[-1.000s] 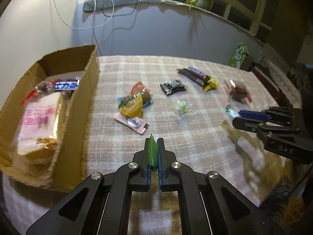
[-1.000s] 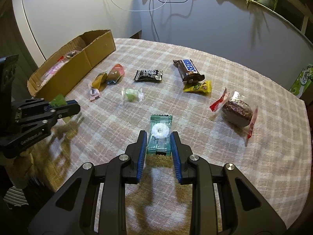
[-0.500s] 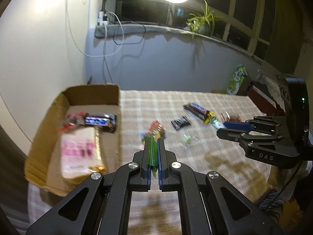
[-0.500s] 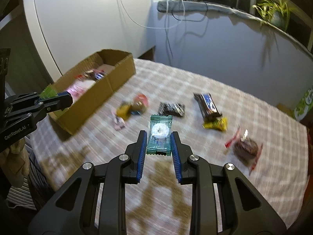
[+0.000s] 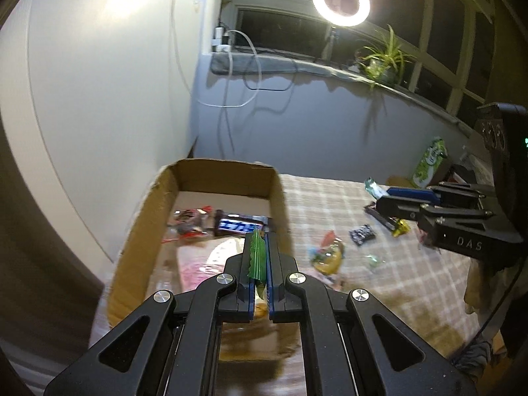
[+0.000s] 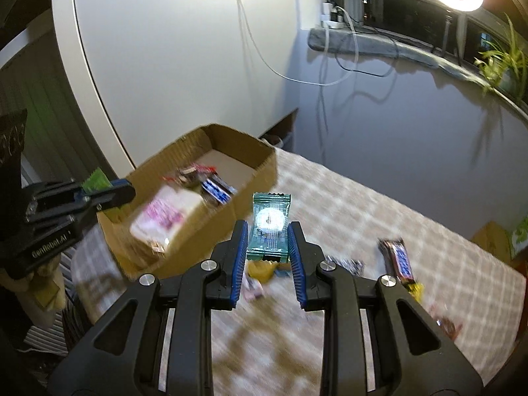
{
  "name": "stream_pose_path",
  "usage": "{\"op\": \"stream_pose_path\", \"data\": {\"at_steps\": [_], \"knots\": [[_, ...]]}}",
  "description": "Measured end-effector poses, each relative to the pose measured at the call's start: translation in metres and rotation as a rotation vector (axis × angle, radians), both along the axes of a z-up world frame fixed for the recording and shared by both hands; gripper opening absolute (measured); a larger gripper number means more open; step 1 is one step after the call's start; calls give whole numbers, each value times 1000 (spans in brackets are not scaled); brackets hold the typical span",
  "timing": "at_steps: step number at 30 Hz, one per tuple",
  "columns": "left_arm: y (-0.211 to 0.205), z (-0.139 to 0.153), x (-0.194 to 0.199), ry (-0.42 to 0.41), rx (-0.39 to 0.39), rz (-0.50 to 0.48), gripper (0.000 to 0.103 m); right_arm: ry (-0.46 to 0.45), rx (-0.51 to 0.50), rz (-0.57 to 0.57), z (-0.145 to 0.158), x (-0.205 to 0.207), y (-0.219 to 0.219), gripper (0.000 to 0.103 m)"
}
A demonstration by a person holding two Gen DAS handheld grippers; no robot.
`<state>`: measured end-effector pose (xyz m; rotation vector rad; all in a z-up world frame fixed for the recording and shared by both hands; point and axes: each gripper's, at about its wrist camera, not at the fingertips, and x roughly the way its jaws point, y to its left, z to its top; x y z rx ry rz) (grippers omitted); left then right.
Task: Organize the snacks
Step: 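Carry the green candy and teal mint pack into the box with both tools and release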
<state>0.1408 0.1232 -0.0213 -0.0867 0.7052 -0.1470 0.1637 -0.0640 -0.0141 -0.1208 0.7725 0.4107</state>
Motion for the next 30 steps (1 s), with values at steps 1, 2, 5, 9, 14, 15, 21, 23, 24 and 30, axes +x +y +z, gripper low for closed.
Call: {"op": "stream_pose_path", "data": {"at_steps": [1, 2, 5, 9, 14, 15, 21, 23, 24, 30], "knots": [[3, -1, 0, 1, 1, 6, 4, -2, 1, 6, 1, 5, 5, 26], [7, -2, 2, 4, 2, 14, 4, -3, 1, 12, 1, 9, 9, 26], [17, -6, 5, 10, 0, 30, 4, 2, 6, 31, -1, 24, 23, 26], [28, -13, 12, 24, -2, 47, 4, 13, 5, 54, -7, 44, 41, 26], [38, -22, 21, 39, -12, 58, 4, 33, 0, 75, -19, 68, 62, 26], [39, -24, 23, 44, -14, 60, 4, 41, 1, 82, -23, 74, 66, 26], [41, -33, 31, 65, -19, 58, 4, 72, -10, 102, -41, 94, 84, 26], [41, -34, 34, 67, -20, 58, 4, 79, -11, 107, -45, 97, 86, 26], [41, -34, 34, 67, -20, 58, 4, 84, -10, 110, -47, 99, 88, 26], [41, -34, 34, 61, -9, 56, 18, 84, -18, 123, -49, 100, 93, 26]]}}
